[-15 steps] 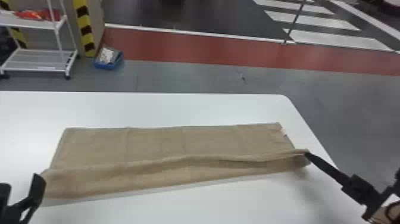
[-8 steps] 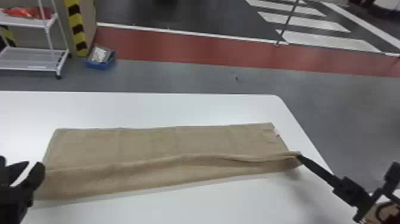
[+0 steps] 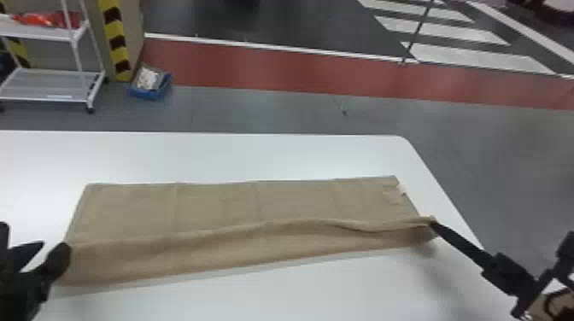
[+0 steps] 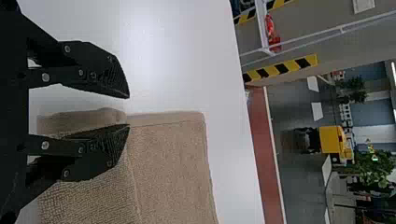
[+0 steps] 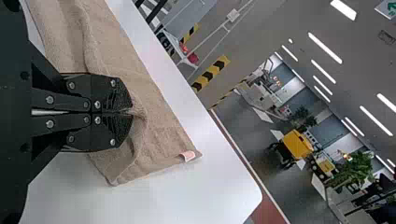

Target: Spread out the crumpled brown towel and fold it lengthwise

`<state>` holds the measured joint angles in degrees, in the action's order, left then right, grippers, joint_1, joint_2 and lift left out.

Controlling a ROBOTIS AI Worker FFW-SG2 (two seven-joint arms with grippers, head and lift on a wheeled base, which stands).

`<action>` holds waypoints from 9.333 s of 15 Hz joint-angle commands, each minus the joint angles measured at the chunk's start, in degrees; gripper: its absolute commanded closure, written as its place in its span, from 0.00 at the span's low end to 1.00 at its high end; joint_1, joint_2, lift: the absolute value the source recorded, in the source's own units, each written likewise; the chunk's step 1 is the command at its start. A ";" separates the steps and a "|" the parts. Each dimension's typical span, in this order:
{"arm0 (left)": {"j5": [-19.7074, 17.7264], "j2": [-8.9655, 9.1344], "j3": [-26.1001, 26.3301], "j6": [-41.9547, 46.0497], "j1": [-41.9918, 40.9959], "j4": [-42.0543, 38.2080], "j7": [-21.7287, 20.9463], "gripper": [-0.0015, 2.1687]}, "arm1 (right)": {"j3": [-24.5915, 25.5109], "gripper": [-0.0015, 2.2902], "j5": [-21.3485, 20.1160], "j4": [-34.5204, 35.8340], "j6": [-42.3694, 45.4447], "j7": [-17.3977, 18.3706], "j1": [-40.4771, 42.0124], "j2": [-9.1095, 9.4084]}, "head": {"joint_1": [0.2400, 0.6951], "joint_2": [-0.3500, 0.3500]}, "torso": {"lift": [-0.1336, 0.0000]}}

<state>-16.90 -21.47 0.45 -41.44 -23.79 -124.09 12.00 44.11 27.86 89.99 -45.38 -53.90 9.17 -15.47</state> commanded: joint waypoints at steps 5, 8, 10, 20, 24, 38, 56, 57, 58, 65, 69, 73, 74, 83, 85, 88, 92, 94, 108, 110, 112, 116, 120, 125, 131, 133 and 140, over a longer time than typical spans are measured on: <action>-3.93 0.11 -1.06 -0.01 1.82 0.07 -1.45 0.37 | -0.43 0.57 -0.61 -0.26 0.77 0.11 -0.29 0.00 | 1.00 0.15 | 0.07; -3.93 0.11 -1.06 -1.76 3.31 1.30 -1.63 0.37 | -0.43 0.57 -0.61 -0.43 1.29 0.11 -0.29 -0.09 | 1.00 0.15 | 0.07; -3.75 0.11 -1.06 -3.17 3.58 1.30 -1.72 0.37 | -0.34 0.57 -0.61 -0.52 1.29 0.11 -0.29 -0.18 | 1.00 0.16 | 0.07; -4.89 0.28 -1.76 -5.81 2.35 -0.02 -4.18 0.31 | -0.87 0.57 -1.23 -0.52 1.64 0.46 -0.64 -0.09 | 1.00 0.15 | 0.07; -4.81 0.37 -1.32 -5.81 2.35 -0.10 -4.44 0.31 | -0.87 0.57 -1.14 -0.69 1.64 0.46 -0.64 -0.09 | 1.00 0.13 | 0.07; -4.45 0.55 -3.96 2.10 -3.37 -5.64 -2.68 0.63 | 0.36 0.57 -0.26 -0.08 1.29 0.46 -0.38 -0.09 | 1.00 0.13 | 0.07; -4.72 4.06 -10.64 2.81 -13.30 -16.10 -2.77 0.63 | 8.10 0.57 4.05 7.39 -11.36 -0.42 3.75 -0.70 | 1.00 0.08 | 0.07; -4.72 4.06 -10.38 2.81 -13.12 -15.92 -2.77 0.63 | 6.96 0.57 2.64 7.39 -12.77 -0.24 3.75 -0.88 | 1.00 0.08 | 0.07; -4.72 3.98 -10.11 2.81 -12.60 -15.48 -2.77 0.63 | 5.64 0.56 1.14 7.39 -12.95 0.38 3.75 -0.79 | 1.00 0.08 | 0.07; -4.63 3.80 -9.50 2.63 -10.84 -13.29 -3.21 0.63 | 2.30 0.05 -5.62 5.81 -7.32 7.05 -2.05 -0.35 | 1.00 0.10 | 0.07; -4.63 3.89 -9.23 2.63 -10.66 -12.94 -3.30 0.63 | 1.51 0.08 -9.49 5.81 12.37 6.09 0.59 -0.35 | 1.00 0.08 | 0.07; -4.54 3.80 -8.53 2.63 -9.87 -12.41 -3.39 0.63 | 2.03 0.18 -10.02 4.31 26.08 2.04 4.28 -0.88 | 1.00 0.03 | 0.07; -4.45 3.80 -8.36 2.63 -9.87 -12.41 -3.47 0.63 | 1.42 0.22 -10.63 4.84 29.24 1.34 5.42 -0.97 | 1.00 0.02 | 0.07; -4.28 3.80 -7.92 2.63 -10.05 -12.32 -3.56 0.63 | -6.58 0.23 -21.00 8.36 40.67 -0.15 11.92 0.09 | 1.00 0.13 | 0.07; -4.28 3.71 -7.83 2.63 -9.96 -12.23 -3.65 0.63 | -6.67 0.23 -21.18 6.25 43.83 0.11 12.54 0.00 | 1.00 0.15 | 0.07; -4.28 3.45 -7.04 2.63 -9.43 -11.79 -3.74 0.63 | -7.28 0.23 -21.71 4.31 45.94 1.08 12.54 -0.35 | 1.00 0.14 | 0.07; -4.10 3.45 -6.86 2.63 -9.34 -11.53 -3.74 0.63 | -9.65 0.23 -23.55 3.17 45.94 2.92 10.78 -0.44 | 1.00 0.13 | 0.07; -4.01 3.45 -6.86 2.63 -9.43 -11.44 -3.74 0.63 | -11.24 0.23 -24.61 2.56 45.77 2.92 9.55 -0.44 | 1.00 0.14 | 0.07; -4.01 3.54 -7.30 2.81 -10.40 -14.17 -2.95 0.63 | -4.91 0.66 -19.16 5.98 39.26 -0.33 9.81 -0.35 | 1.00 0.13 | 0.07; -3.93 3.54 -8.00 2.81 -11.89 -15.84 -2.86 0.63 | -1.74 0.66 -15.82 7.22 37.86 -2.09 10.43 -0.35 | 1.00 0.11 | 0.07; -3.93 3.71 -8.62 2.81 -12.68 -17.07 -2.68 0.63 | 1.33 0.66 -13.45 7.48 35.92 -3.49 10.52 -0.53 | 1.00 0.09 | 0.07; -4.01 3.80 -9.32 3.16 -12.95 -17.51 -2.68 0.63 | 4.06 0.66 -11.34 7.48 31.53 -3.93 9.99 -1.58 | 1.00 0.02 | 0.07; -3.75 3.62 -6.69 5.79 -8.29 -12.32 -2.95 0.63 | 2.12 0.66 -13.62 7.48 26.78 -3.76 6.30 -1.23 | 1.00 0.00 | 0.07; -3.75 3.45 -5.10 9.49 -1.87 -4.85 -3.30 0.63 | -0.25 0.66 -19.07 2.56 22.74 -3.14 -3.28 -1.23 | 1.00 0.06 | 0.07; -3.75 3.27 0.08 14.58 7.80 7.45 -3.12 0.63 | -5.26 0.66 -24.34 -11.07 22.91 -1.56 -14.09 -3.17 | 1.00 0.10 | 0.07; -3.49 3.27 1.05 14.76 9.90 9.74 -2.86 0.63 | -6.40 0.66 -25.31 -13.35 23.62 -0.77 -16.03 -3.25 | 1.00 0.12 | 0.07; -0.67 3.10 2.10 14.58 11.75 12.29 -1.89 0.63 | -9.92 0.65 -26.28 -18.01 27.48 2.48 -17.70 -4.13 | 1.00 0.15 | 0.07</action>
<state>-18.58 -18.33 2.15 -26.85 -12.23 -112.12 9.99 35.03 1.63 72.56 -18.72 -51.77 -8.48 -19.57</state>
